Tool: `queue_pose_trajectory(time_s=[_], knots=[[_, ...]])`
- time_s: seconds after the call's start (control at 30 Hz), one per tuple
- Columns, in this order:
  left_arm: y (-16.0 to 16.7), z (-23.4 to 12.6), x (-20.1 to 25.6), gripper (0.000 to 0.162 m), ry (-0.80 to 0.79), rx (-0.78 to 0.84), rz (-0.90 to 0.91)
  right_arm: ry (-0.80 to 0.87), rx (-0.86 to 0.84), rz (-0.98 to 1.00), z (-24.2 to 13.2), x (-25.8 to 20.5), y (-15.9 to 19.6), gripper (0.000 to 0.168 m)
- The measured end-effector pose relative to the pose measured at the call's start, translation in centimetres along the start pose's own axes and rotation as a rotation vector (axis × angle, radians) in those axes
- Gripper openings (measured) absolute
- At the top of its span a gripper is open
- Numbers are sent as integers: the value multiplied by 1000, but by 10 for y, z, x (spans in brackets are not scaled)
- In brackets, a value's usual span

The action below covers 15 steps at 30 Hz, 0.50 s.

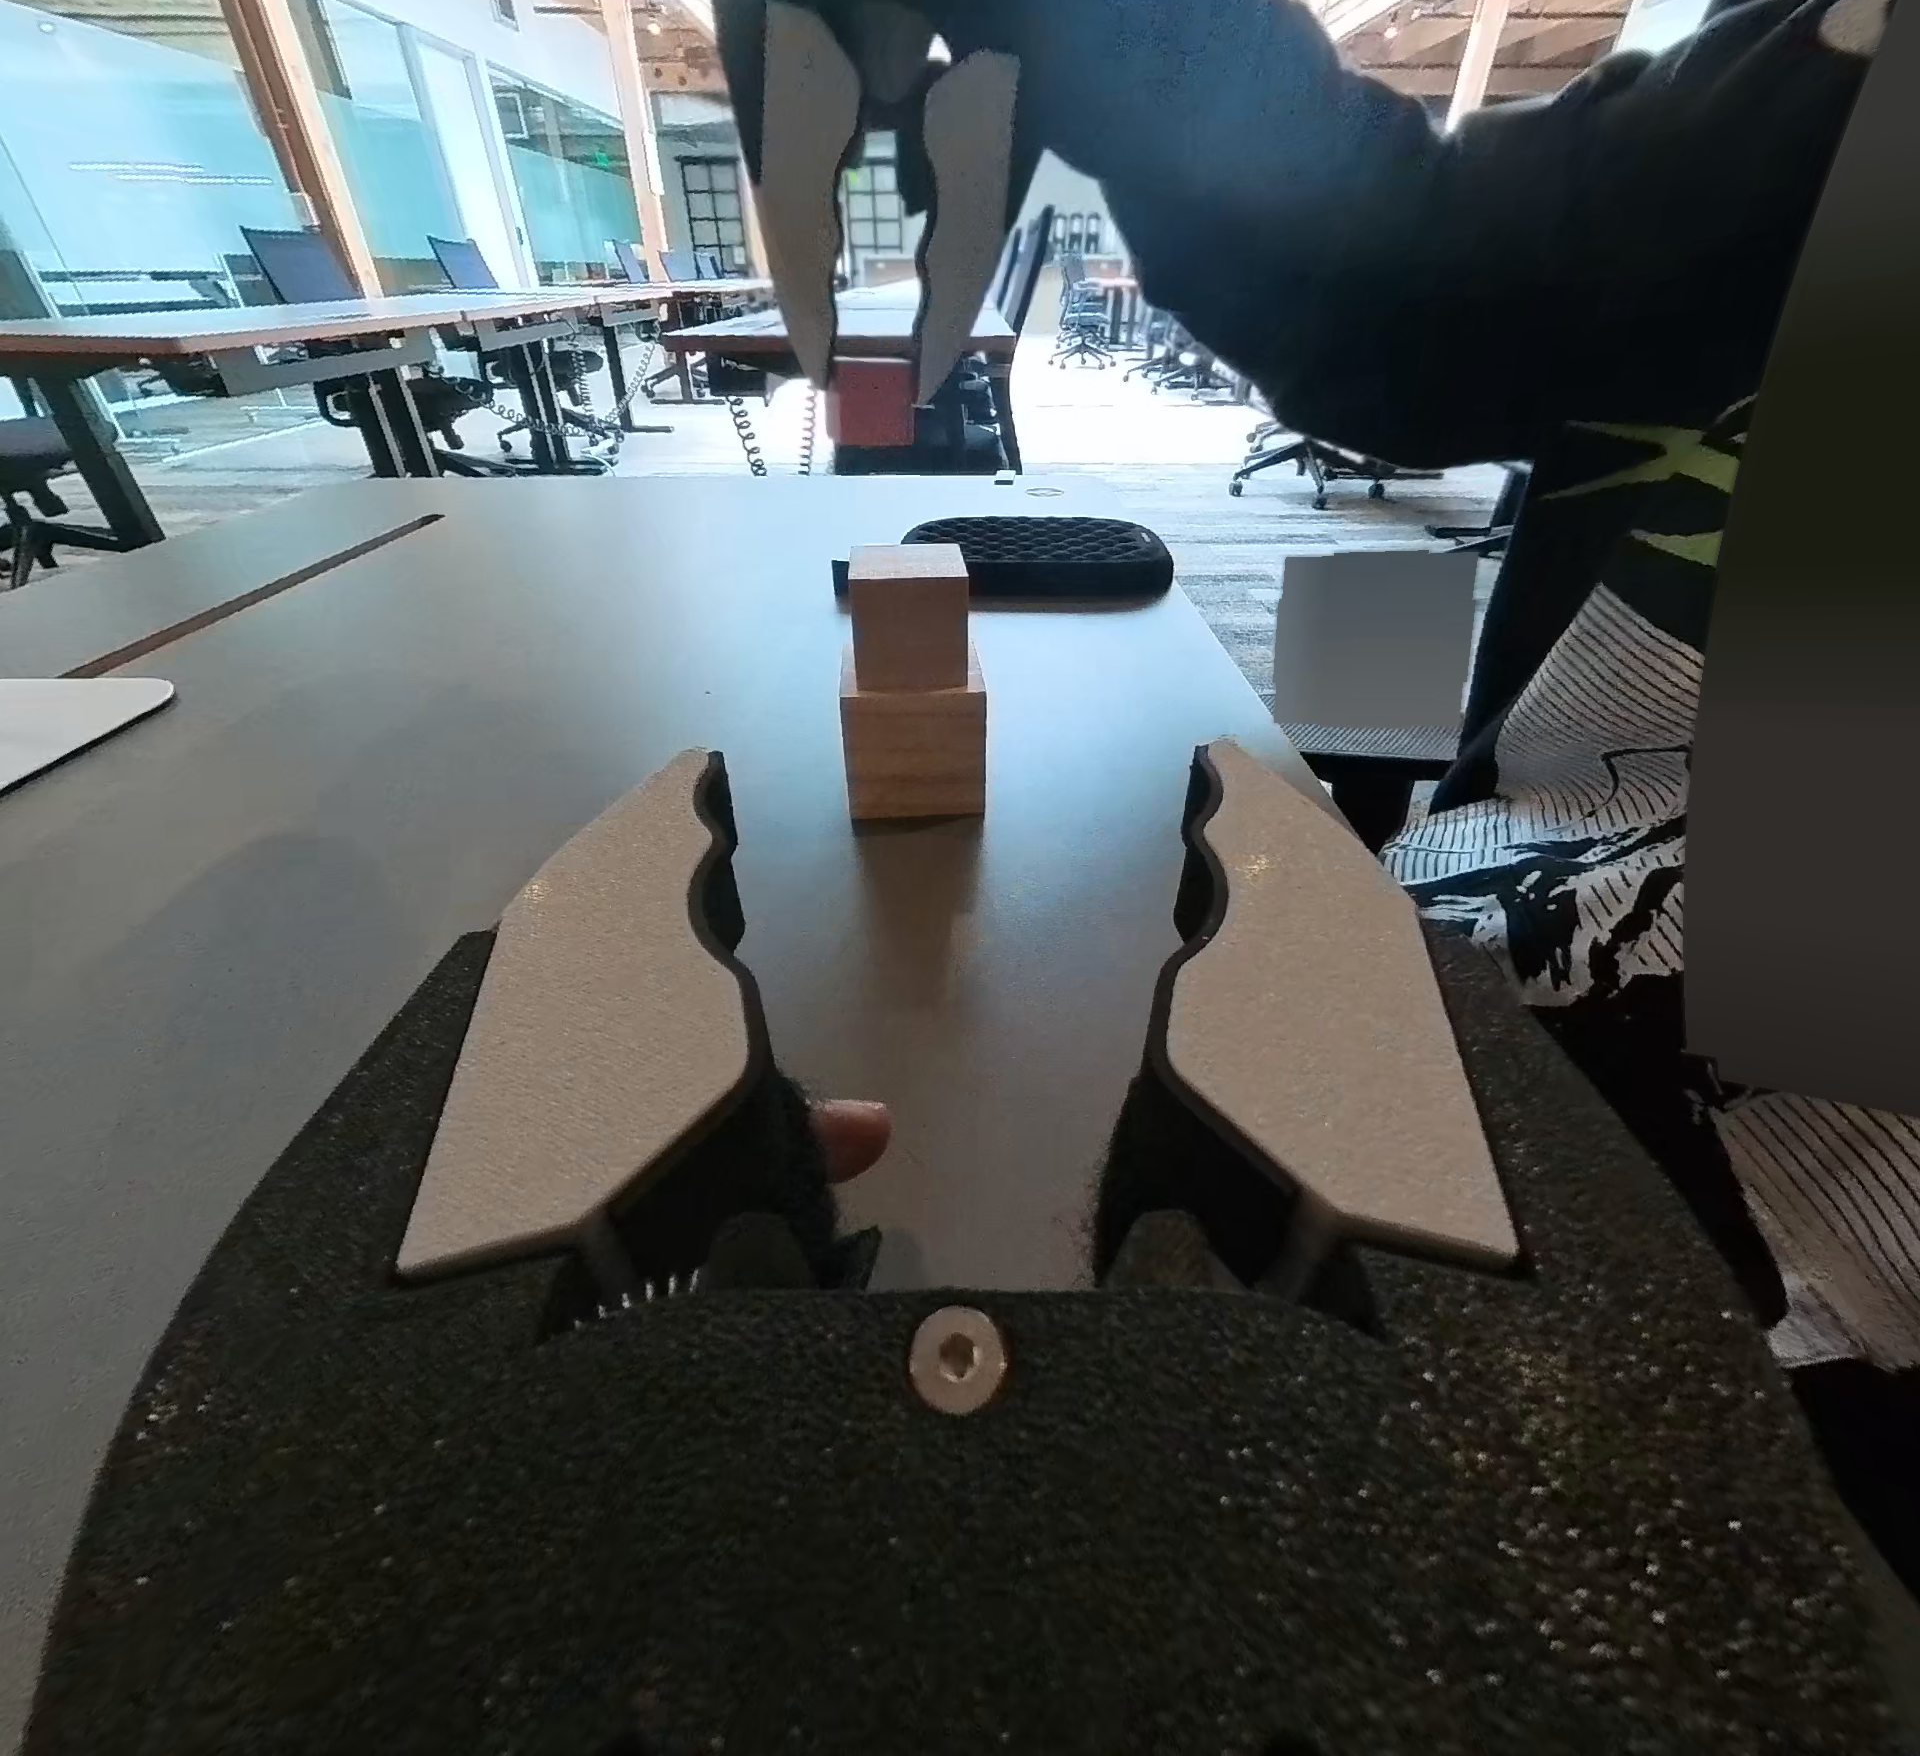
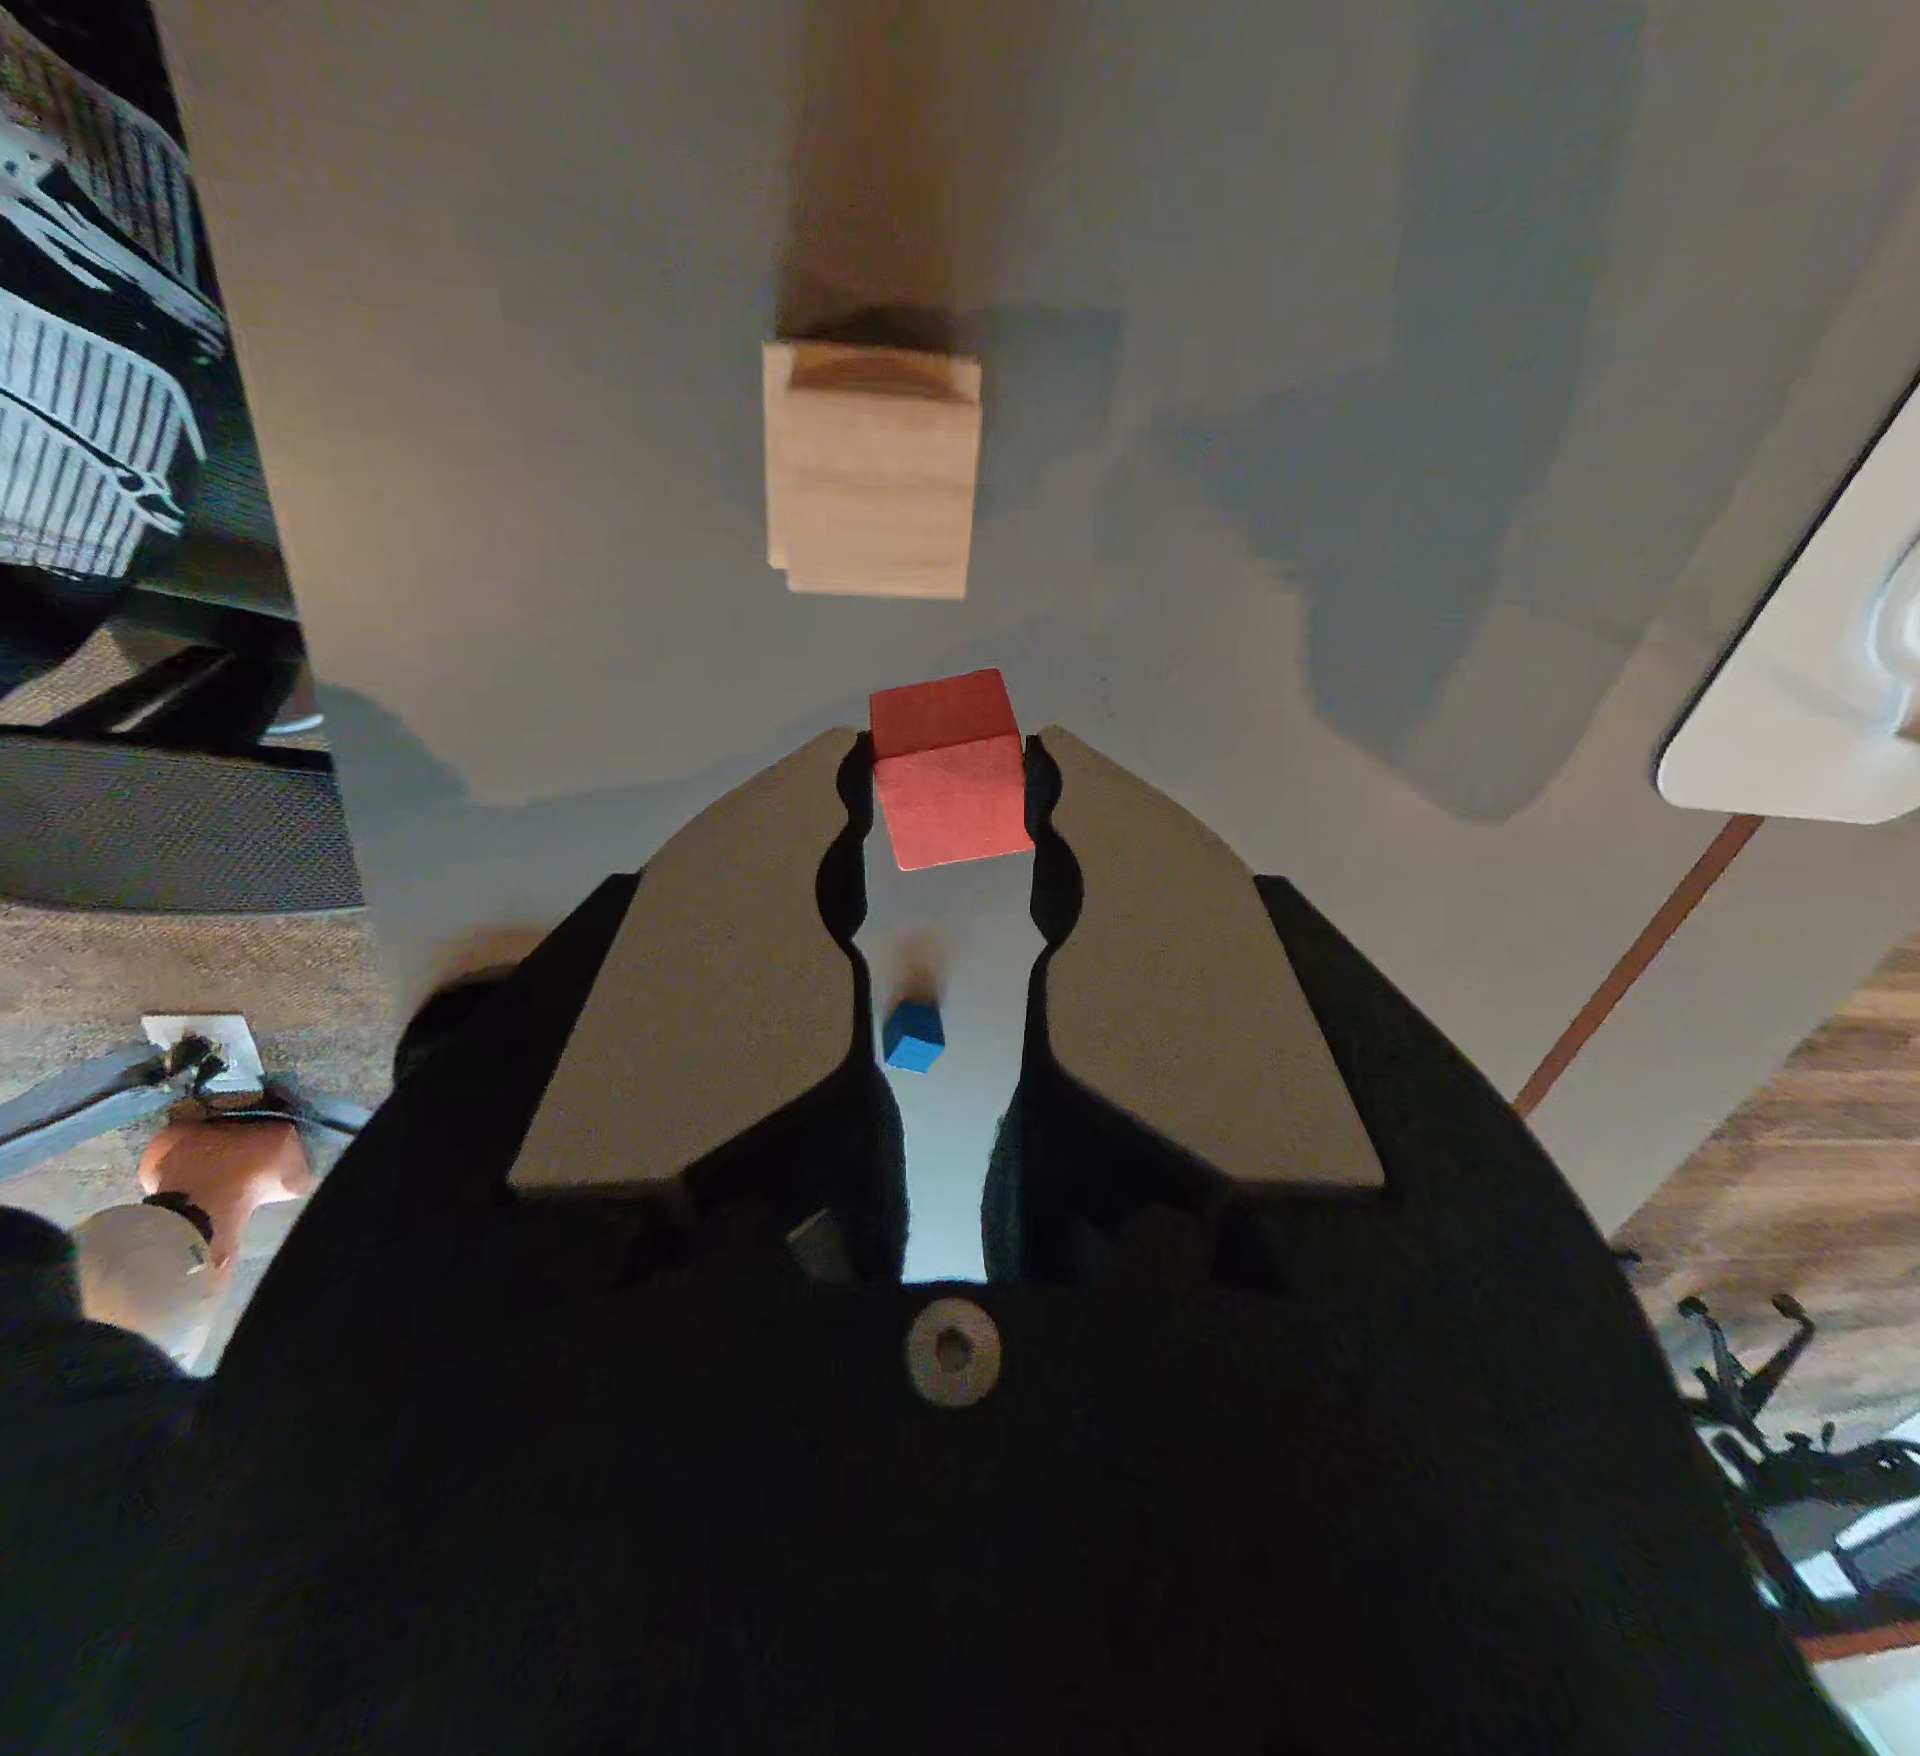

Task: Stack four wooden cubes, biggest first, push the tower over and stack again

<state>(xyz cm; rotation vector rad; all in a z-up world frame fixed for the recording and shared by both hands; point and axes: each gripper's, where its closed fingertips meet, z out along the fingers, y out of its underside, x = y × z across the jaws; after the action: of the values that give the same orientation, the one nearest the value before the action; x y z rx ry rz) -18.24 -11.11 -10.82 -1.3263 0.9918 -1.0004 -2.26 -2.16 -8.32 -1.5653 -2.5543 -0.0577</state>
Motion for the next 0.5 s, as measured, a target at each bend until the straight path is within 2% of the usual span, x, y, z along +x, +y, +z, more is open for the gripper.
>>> queue_pose_trajectory(time_s=[0.2, 0.5], knots=[[0, 0, 0, 82, 0, -1, 3, 0, -51, -76, 4, -8, -27, 27], [0, 0, -1, 82, 1, 2, -11, -43, -95, -97, 30, -11, -30, 28]])
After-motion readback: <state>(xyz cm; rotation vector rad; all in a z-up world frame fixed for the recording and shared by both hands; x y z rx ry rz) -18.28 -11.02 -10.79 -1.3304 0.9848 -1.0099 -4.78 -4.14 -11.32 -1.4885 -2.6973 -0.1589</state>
